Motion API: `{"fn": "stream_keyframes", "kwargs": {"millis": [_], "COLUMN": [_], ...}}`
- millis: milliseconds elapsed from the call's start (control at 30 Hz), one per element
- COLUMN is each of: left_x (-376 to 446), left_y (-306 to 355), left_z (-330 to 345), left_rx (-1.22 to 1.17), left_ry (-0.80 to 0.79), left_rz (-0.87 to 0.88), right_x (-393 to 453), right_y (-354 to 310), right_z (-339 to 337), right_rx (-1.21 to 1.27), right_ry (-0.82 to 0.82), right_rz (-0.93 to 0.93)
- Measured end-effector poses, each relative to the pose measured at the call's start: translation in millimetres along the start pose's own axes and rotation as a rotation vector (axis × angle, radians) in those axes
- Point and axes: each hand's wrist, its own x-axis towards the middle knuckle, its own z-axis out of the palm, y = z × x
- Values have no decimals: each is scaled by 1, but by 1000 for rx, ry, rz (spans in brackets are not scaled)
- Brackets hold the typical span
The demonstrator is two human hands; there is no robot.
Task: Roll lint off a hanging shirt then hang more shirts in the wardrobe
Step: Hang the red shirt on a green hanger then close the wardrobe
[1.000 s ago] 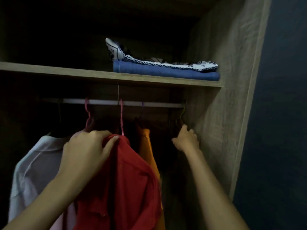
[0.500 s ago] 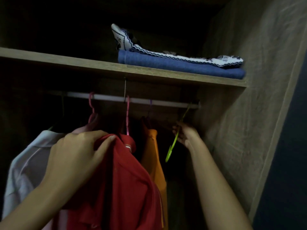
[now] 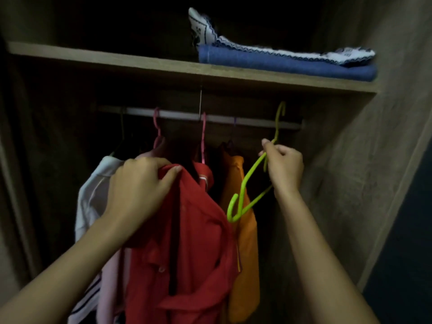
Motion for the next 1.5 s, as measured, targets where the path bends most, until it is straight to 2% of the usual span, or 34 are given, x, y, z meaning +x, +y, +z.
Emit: {"fn": "stream_keyframes", "kwargs": {"millis": [133, 367, 467, 733, 933, 1067, 1333, 1500], "left_x": [-7, -23, -29, -46, -59, -62, -63, -67], "left_y": [-11, -18, -22, -18, -18, -14, -29, -39], "left_z": [0, -6, -12, -28, -39, -52, -72, -88], "left_rx": [-63, -142, -147, -217, -286, -361, -597, -781], "left_ry": [-64, -153, -150, -219, -291, -348, -417, -526], "left_rz": [-52, -105, -106, -102, -76, -40, -107, -280], "right_x": [-47, -98, -110, -152, -174, -187, -212, -219], "right_y": [-12, -50, -61, -105, -124, -112, -40, -19], "right_z": [-6, -34, -51, -78, -66, -41, 1, -5], "right_rx": [99, 667, 818, 819, 1061, 1217, 1058, 885], "right_ry": [-98, -363, -425, -447, -445, -375, -259, -308], "right_rz": [27, 426, 498, 459, 575, 658, 861, 836]}}
